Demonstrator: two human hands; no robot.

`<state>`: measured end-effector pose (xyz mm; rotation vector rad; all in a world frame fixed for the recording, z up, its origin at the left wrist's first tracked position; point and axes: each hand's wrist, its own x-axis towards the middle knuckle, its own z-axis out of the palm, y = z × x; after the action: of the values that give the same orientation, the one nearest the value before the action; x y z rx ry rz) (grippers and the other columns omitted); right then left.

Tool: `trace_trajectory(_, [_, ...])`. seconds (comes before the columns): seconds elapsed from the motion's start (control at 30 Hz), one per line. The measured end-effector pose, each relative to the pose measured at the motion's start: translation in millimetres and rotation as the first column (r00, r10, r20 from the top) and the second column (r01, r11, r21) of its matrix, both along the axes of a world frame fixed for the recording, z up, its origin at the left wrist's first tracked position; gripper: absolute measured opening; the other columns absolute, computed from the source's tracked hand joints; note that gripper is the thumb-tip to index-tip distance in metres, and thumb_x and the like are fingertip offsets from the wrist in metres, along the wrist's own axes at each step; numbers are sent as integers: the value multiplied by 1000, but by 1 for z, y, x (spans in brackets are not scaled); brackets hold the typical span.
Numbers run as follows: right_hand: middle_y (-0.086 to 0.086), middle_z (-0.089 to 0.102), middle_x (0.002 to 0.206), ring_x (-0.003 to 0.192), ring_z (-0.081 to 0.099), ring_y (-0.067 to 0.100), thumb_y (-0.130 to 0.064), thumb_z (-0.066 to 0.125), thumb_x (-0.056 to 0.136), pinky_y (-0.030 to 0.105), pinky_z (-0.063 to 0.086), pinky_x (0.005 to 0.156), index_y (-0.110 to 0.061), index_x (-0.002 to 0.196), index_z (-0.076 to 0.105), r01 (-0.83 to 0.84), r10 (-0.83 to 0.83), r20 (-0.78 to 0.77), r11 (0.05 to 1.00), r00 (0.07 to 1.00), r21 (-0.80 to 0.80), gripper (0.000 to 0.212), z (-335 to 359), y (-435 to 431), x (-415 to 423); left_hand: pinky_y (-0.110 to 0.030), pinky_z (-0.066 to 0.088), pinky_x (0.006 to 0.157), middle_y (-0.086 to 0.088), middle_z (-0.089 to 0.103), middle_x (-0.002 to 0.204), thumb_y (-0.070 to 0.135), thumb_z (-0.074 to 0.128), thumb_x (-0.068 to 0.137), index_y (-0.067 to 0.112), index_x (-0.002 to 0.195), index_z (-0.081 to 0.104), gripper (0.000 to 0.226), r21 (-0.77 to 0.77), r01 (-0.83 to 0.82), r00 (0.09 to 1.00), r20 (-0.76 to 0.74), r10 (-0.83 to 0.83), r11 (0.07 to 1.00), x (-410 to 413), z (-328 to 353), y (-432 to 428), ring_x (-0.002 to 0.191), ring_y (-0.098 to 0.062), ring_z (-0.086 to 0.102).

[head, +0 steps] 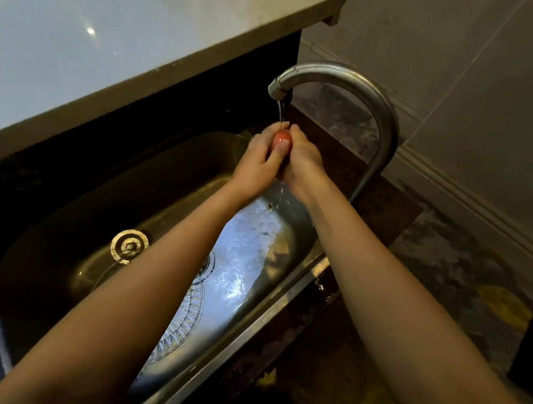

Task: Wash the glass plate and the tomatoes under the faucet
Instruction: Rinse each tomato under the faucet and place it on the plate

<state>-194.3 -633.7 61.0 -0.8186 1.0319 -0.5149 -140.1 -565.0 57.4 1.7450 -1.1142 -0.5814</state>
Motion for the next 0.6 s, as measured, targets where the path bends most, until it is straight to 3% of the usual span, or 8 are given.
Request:
trace_trajectory(0.1, [15,57,115,103,60,27,-39,32,98,40,52,86,-13,129,43,-279,294,81,947,952,-158,41,-4,12,-9,-33,46,87,-10,55,115,27,31,101,12,127,48,35,7,-135,970,-202,133,991,3,6,7,103,-21,54])
trace_trajectory(0.17, [12,58,113,97,63,25,-40,28,99,34,53,78,-19,130,41,-441,438,-84,844,895,-306,40,-1,17,-16,-32,45,82,-10,56,101,32,30,100,9,117,54,37,58,-179,946,-263,188,982,7,6,12,92,-21,55])
trace_trajectory(0.27, [12,64,104,81,64,18,-46,28,97,30,50,70,-16,127,47,-634,455,-453,648,766,-422,46,-3,23,-21,-33,46,83,-11,58,98,40,32,99,10,109,58,41,174,-89,963,-238,129,981,18,-2,30,89,-22,56])
trace_trajectory(0.33, [9,64,96,81,62,18,-45,32,96,32,48,72,-14,116,55,-723,400,-611,488,683,-489,44,-9,27,-21,-32,45,77,-12,61,97,45,33,97,12,106,61,44,264,-28,970,-228,90,964,30,-9,46,84,-22,56])
trace_trajectory(0.43, [4,62,96,84,59,16,-38,39,96,28,43,66,-14,117,57,-787,417,-667,336,617,-518,37,-19,36,-14,-29,45,69,-9,62,93,50,35,95,14,107,58,44,355,-18,962,-247,113,935,41,-21,64,75,-16,56])
trace_trajectory(0.53, [5,58,120,104,55,18,-33,47,93,27,44,79,-22,129,47,-811,470,-663,288,583,-509,37,-27,41,-8,-28,46,69,-5,62,89,53,38,93,15,109,55,45,418,-27,943,-290,161,908,46,-34,77,76,-15,57])
trace_trajectory(0.6, [3,57,121,104,55,16,-28,56,89,28,46,83,-25,128,47,-825,541,-637,228,549,-517,40,-30,46,-5,-25,45,67,-2,60,80,53,38,92,12,108,55,48,421,-42,910,-358,208,906,46,-42,83,72,-13,56])
